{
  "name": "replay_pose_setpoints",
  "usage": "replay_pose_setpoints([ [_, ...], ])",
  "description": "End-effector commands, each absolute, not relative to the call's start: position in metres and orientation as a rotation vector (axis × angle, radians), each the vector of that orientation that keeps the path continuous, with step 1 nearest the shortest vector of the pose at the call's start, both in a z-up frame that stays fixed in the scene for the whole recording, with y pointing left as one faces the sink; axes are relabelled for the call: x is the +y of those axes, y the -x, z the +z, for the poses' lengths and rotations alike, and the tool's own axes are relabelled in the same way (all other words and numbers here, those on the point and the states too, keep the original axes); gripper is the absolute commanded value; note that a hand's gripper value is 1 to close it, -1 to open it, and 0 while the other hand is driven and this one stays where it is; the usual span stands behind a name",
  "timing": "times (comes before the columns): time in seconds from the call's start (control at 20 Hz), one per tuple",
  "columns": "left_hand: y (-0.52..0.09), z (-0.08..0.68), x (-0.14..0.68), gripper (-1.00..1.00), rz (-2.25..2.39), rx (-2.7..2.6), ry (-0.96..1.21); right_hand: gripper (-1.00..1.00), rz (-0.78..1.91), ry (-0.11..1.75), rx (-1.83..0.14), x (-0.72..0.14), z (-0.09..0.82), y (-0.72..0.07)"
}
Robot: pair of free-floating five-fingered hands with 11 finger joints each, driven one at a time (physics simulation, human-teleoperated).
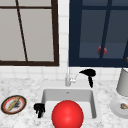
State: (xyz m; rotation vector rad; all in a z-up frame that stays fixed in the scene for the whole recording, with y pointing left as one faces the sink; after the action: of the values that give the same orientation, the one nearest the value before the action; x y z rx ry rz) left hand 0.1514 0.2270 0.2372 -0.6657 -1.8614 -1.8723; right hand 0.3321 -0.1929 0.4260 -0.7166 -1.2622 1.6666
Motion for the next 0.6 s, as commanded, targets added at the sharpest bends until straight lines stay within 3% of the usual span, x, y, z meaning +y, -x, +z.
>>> replay_pose_setpoints([
  [0.0, -0.151, 0.237, 0.227, 0.00, -1.872, -1.861, 0.666, -1.00, 1.713, 0.721, -1.196, -0.167, 0.410, -0.346],
  [0.55, -0.151, 0.237, 0.227, 0.00, -1.872, -1.861, 0.666, -1.00, 1.717, 0.629, -1.136, -0.134, 0.387, -0.424],
])
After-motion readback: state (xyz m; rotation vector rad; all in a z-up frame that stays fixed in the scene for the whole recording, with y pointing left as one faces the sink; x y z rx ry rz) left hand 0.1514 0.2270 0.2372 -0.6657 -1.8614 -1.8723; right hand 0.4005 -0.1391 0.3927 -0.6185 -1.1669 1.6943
